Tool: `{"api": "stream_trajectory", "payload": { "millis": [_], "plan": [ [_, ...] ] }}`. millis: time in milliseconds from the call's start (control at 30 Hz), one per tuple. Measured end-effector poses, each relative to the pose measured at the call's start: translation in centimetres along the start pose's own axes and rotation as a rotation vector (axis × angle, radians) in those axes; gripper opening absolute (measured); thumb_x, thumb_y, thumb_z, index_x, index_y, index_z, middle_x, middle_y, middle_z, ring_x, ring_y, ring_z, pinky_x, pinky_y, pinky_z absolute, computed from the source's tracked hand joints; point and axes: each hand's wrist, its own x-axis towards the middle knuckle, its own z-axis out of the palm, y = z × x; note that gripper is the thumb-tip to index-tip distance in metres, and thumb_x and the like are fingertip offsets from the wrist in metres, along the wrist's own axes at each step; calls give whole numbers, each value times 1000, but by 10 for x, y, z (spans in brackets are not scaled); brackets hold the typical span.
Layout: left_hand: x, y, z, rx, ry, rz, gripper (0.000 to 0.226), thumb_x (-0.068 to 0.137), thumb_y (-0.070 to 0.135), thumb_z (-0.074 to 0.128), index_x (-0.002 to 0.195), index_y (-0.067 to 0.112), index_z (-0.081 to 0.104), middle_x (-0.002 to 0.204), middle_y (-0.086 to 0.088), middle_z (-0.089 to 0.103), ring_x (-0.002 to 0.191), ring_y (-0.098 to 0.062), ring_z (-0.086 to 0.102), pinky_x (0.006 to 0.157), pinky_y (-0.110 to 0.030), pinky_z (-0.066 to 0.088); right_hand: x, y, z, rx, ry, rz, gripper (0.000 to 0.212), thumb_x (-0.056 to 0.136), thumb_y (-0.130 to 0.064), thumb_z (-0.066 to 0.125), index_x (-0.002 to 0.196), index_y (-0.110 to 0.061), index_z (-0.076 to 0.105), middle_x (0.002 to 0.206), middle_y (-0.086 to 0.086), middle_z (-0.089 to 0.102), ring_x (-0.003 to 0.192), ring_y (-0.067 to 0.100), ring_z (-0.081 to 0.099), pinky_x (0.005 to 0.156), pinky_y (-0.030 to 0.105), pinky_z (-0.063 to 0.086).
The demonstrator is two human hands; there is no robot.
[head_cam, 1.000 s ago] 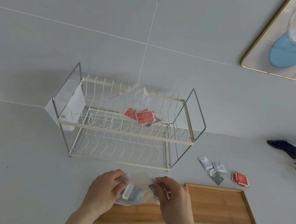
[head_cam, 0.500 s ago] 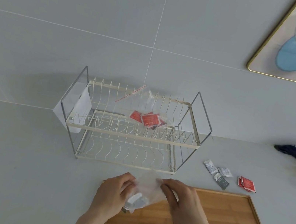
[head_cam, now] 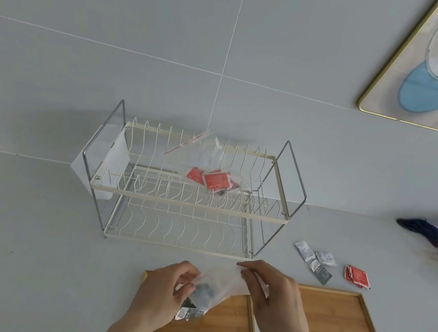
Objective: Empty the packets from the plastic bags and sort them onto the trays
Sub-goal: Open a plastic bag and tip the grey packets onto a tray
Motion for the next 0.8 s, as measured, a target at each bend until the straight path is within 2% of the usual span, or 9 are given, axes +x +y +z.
{"api": "stream_trajectory", "payload": {
  "millis": [167, 267, 400, 567, 667, 800],
  "plan": [
    [-1, 1, 5, -6, -58, -2, 33, 91, 31, 66, 119, 46, 56, 115, 31, 64, 110, 11, 58, 98, -19, 46, 0, 4, -8, -31, -42, 30, 9, 95, -29, 64, 93, -33, 71, 79, -22, 73, 76, 3, 68, 68, 32, 56],
    [-3, 3, 9, -20, -84, -11, 44, 91, 28, 67, 128, 46, 50, 124, 29, 60, 114, 11, 54, 97, -14, 38, 1, 7, -15, -17, 12, 67, 12, 94, -23, 66, 90, -33, 71, 76, -20, 73, 72, 7, 67, 65, 32, 56],
    [-2, 8, 11, -39, -96, -9, 49, 90, 29, 68, 131, 46, 47, 127, 26, 60, 117, 8, 55, 101, -17, 41, 3, 7, -25, -56, 16, 83, 10, 94, -31, 62, 90, -32, 70, 78, -20, 74, 73, 7, 69, 66, 37, 57],
    [-3, 5, 12, -71, -86, -53, 57, 87, 39, 70, 136, 43, 42, 131, 18, 59, 116, 2, 57, 96, -17, 43, 9, 14, -34, -24, 89, 161, 13, 95, -24, 62, 90, -31, 72, 74, -15, 75, 73, 9, 71, 68, 40, 58],
    [-5, 4, 11, -181, -112, -112, 69, 81, 49, 73, 140, 40, 39, 134, 14, 55, 117, -3, 57, 98, -23, 44, 11, 17, -36, 199, 94, 310, 19, 99, -21, 58, 88, -29, 72, 75, -7, 77, 69, 9, 74, 72, 43, 61],
    [-7, 10, 6, -472, -184, -246, 91, 73, 61, 74, 148, 33, 29, 142, 5, 48, 125, -12, 52, 100, -29, 42, 10, 11, -35, 570, 47, 489, 25, 104, -20, 49, 99, -11, 71, 85, 9, 79, 74, 28, 77, 75, 48, 63]
  ]
}}
